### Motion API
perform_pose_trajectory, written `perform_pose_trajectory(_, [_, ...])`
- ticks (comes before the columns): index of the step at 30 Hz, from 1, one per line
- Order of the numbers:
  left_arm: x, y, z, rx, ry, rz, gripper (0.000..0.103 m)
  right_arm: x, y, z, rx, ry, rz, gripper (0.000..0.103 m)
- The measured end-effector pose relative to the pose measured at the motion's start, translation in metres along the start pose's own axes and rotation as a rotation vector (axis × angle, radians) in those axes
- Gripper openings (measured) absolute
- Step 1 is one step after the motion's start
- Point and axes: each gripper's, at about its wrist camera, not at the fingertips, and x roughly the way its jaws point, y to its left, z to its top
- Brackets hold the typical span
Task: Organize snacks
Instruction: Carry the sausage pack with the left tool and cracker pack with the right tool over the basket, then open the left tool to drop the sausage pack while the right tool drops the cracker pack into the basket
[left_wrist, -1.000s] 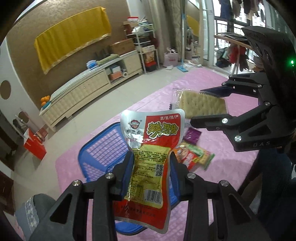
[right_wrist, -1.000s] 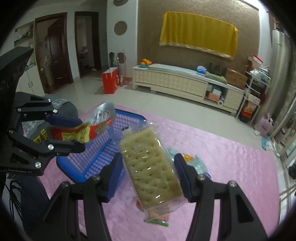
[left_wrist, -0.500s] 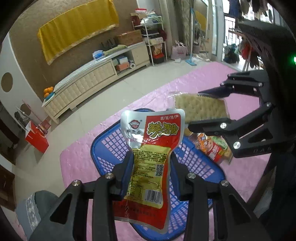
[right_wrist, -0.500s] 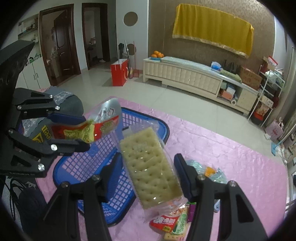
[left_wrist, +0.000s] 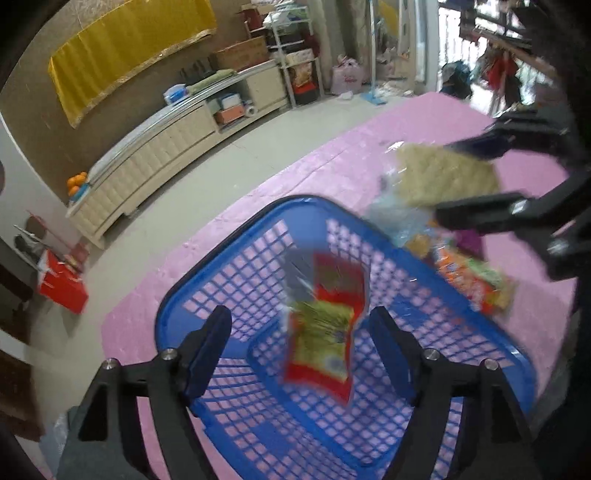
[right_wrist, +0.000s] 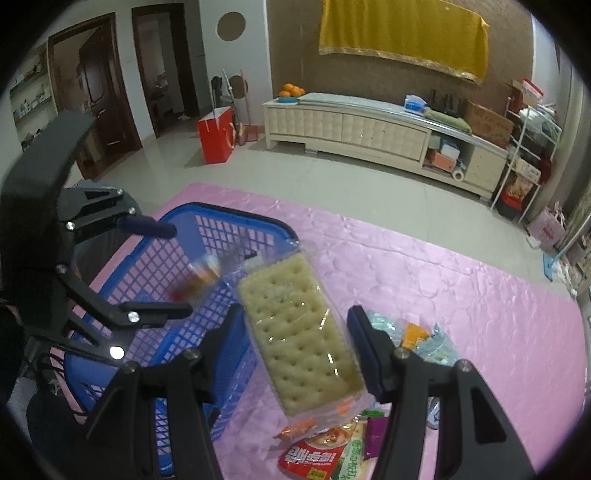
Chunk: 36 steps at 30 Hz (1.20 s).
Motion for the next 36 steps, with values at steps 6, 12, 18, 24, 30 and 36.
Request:
perform_pose_trajectory(6, [-0.012,0.009,-0.013,-0.058,-0.005,-0.015,0.075,-0.007,0.005,0.005,-0.026,-0.005,-0.008,0.062])
perform_pose_trajectory(12, [-0.044,0.024,-0.03,-0.13,-0.056,-0.017,0.075,-0.01,0.021,0.013,-0.068,-0.008,0.011,0.062])
perform_pose_trajectory(18, [-0.066,0.044,-0.055,-0.227,-0.083,-0.02,0.075,-0.001,0.05,0.023,-0.118,0.002,0.045,0.062])
perform_pose_trajectory(24, [-0.068,0.06,-0.081,-0.305,-0.074,-0.033,0.075,0.023,0.074,0.029,-0.179,0.031,0.059,0.062])
perform_pose_trajectory(30, [-0.061,0.07,-0.091,-0.34,-0.055,-0.026,0.075,0.053,0.084,0.031,-0.194,0.075,0.088,0.062])
perform_pose_trajectory(36, [-0.045,0.076,-0.097,-0.356,-0.031,-0.032,0.075,0.079,0.089,0.029,-0.223,0.111,0.087,0.062])
